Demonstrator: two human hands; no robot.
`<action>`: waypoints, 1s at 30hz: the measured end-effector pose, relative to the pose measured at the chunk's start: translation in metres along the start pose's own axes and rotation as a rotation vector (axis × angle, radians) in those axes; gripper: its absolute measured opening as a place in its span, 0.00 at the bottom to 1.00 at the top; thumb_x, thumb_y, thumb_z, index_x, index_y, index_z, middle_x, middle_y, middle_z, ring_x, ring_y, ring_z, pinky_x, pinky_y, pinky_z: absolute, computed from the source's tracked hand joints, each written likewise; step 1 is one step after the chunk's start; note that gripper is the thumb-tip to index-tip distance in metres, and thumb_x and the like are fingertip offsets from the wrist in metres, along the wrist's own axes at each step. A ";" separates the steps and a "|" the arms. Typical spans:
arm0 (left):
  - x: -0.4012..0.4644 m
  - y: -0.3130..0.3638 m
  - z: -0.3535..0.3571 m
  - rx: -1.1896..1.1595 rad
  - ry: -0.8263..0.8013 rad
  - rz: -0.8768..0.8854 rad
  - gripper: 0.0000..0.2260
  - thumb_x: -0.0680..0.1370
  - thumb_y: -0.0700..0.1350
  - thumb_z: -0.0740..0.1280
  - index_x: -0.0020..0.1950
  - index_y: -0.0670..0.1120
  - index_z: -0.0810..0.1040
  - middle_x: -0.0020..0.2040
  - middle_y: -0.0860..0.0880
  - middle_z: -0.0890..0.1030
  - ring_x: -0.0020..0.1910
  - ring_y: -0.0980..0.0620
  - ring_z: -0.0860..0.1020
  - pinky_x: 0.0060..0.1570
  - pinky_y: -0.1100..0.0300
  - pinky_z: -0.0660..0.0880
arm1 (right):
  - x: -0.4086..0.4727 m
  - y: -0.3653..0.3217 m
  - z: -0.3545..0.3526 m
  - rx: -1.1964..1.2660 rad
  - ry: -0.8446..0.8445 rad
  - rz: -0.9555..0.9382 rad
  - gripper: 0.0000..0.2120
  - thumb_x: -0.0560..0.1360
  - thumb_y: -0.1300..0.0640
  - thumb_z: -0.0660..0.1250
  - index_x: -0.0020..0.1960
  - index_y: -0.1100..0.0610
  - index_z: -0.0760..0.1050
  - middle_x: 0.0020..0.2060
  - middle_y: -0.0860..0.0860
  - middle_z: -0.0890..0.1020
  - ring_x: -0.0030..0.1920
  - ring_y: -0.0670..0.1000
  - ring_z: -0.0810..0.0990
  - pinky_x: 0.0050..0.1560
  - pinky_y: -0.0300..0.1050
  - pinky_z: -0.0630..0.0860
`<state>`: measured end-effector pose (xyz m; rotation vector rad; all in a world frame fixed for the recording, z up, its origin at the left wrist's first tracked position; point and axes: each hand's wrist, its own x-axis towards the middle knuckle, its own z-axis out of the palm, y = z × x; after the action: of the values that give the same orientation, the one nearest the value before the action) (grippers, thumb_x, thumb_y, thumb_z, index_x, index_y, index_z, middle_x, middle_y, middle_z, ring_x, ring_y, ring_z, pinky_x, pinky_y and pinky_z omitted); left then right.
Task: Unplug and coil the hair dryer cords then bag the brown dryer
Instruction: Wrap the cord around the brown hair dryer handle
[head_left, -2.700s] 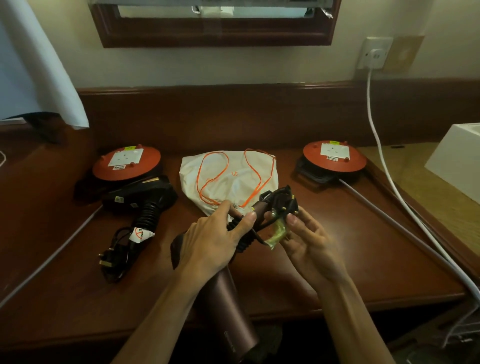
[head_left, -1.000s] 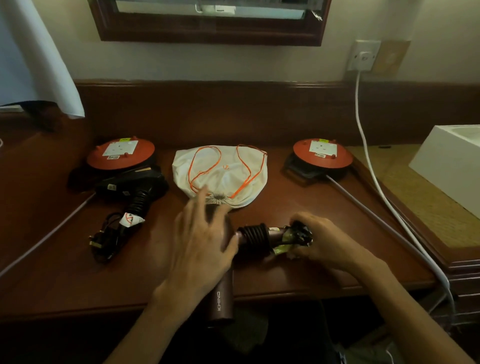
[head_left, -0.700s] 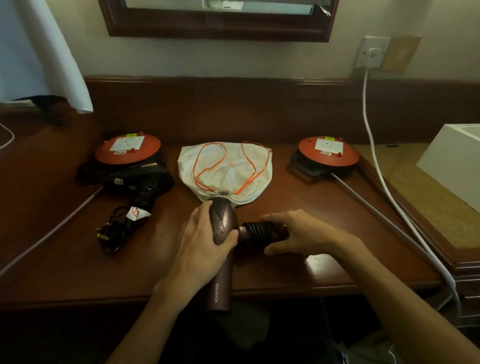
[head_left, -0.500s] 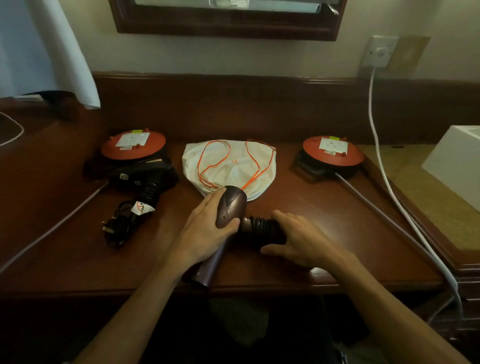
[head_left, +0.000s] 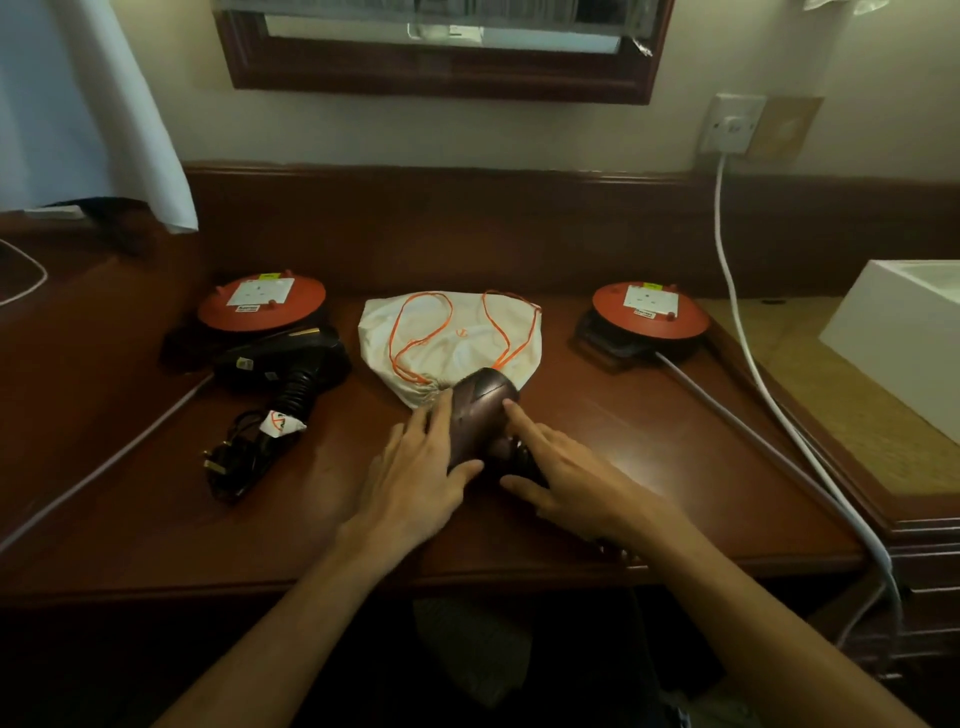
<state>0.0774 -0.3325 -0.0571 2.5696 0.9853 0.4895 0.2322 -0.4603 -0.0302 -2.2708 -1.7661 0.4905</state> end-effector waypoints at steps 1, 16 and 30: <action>0.008 0.002 0.001 0.008 -0.028 0.067 0.39 0.79 0.59 0.68 0.83 0.51 0.49 0.79 0.48 0.63 0.73 0.44 0.68 0.66 0.49 0.70 | -0.004 0.005 0.002 -0.009 0.029 0.024 0.42 0.82 0.44 0.61 0.80 0.43 0.32 0.76 0.53 0.65 0.70 0.54 0.70 0.68 0.50 0.70; 0.082 0.090 0.076 0.053 -0.064 0.247 0.27 0.83 0.58 0.58 0.81 0.55 0.56 0.74 0.45 0.70 0.72 0.41 0.67 0.71 0.44 0.59 | -0.035 0.095 -0.008 0.161 0.283 0.443 0.37 0.83 0.43 0.58 0.78 0.36 0.33 0.69 0.56 0.65 0.63 0.54 0.74 0.55 0.46 0.69; 0.167 0.164 0.128 -0.107 -0.154 0.285 0.26 0.83 0.55 0.61 0.81 0.58 0.58 0.73 0.46 0.70 0.73 0.45 0.64 0.73 0.46 0.53 | -0.023 0.185 -0.045 0.199 0.352 0.603 0.39 0.82 0.43 0.59 0.77 0.34 0.30 0.76 0.62 0.59 0.74 0.62 0.65 0.73 0.61 0.62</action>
<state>0.3435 -0.3571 -0.0668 2.6147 0.5293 0.3967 0.4101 -0.5281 -0.0553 -2.5213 -0.8208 0.3146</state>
